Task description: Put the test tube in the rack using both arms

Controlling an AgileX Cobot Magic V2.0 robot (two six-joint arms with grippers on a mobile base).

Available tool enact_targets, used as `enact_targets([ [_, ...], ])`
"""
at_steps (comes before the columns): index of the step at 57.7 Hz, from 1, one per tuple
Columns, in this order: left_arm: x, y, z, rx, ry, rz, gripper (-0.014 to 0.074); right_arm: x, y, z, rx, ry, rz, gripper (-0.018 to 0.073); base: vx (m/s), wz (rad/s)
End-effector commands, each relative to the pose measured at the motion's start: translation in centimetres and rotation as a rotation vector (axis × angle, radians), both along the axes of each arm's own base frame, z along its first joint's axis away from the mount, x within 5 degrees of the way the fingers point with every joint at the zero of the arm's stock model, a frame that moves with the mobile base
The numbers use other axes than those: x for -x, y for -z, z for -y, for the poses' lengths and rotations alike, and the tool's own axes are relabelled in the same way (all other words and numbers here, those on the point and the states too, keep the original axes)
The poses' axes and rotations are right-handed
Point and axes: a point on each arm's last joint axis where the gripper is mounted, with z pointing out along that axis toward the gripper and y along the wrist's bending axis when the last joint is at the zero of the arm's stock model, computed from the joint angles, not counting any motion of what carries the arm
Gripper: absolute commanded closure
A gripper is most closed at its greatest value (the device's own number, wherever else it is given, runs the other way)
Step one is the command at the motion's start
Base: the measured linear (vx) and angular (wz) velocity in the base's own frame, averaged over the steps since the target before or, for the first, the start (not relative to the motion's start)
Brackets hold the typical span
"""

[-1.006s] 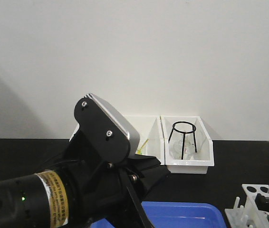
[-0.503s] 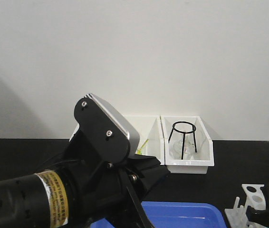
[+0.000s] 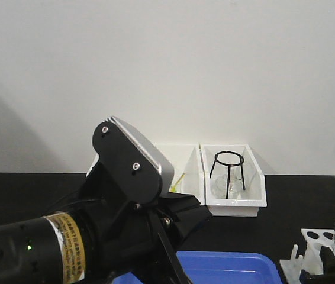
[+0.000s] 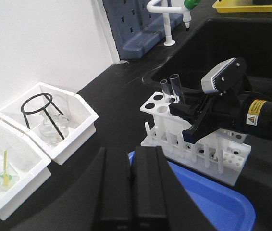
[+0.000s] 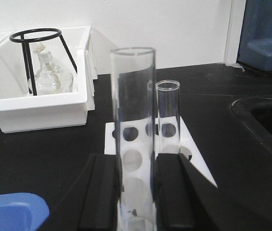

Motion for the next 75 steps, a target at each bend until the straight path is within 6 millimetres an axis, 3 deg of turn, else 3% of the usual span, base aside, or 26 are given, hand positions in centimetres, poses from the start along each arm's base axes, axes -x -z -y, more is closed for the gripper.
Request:
enact_targets([
  [1, 0.5, -2.3, -0.3, 0.109, 0.026, 0.069, 0.0603, -0.5, -1.9, 0.1, 0.018, 0.002, 0.134, 0.0477, 0.00, 0.00],
  [22, 0.5, -2.3, -0.3, 0.109, 0.026, 0.069, 0.0603, -0.3, -2.6, 0.2, 0.014, 0.002, 0.140, 0.0109, 0.00, 0.00],
  [30, 0.5, -2.3, -0.3, 0.109, 0.026, 0.069, 0.0603, 0.5, -5.1, 0.1, 0.043, -0.008, 0.192, 0.0006, 0.00, 0.00],
  [38, 0.5, -2.4, -0.3, 0.115, 0.025, 0.065, 0.0603, 2.3, -8.9, -0.2, 0.063, -0.053, 0.263, -0.0006, 0.00, 0.00],
  [44, 0.5, -2.4, -0.4, 0.120, 0.020, 0.051, 0.0603, 4.7, -12.1, -0.5, 0.077, -0.100, 0.324, 0.0015, 0.00, 0.00],
  [50, 0.5, -2.2, -0.4, 0.135, 0.002, 0.008, 0.0603, 7.9, -14.5, -0.7, 0.081, -0.138, 0.337, 0.0125, 0.00, 0.00],
  [61, 0.4, -1.9, -0.5, 0.122, -0.017, -0.027, 0.0603, 13.7, -16.7, -0.6, 0.072, -0.158, 0.341, 0.0574, 0.00, 0.00],
  [66, 0.4, -1.9, -0.5, 0.123, -0.016, -0.026, 0.0603, 15.5, -17.0, -0.6, 0.072, -0.159, 0.350, 0.0573, 0.00, 0.00],
  [75, 0.4, -1.9, -0.5, 0.121, -0.016, -0.025, 0.0603, 16.6, -17.4, -0.5, 0.086, -0.158, 0.390, 0.0571, 0.00, 0.00],
])
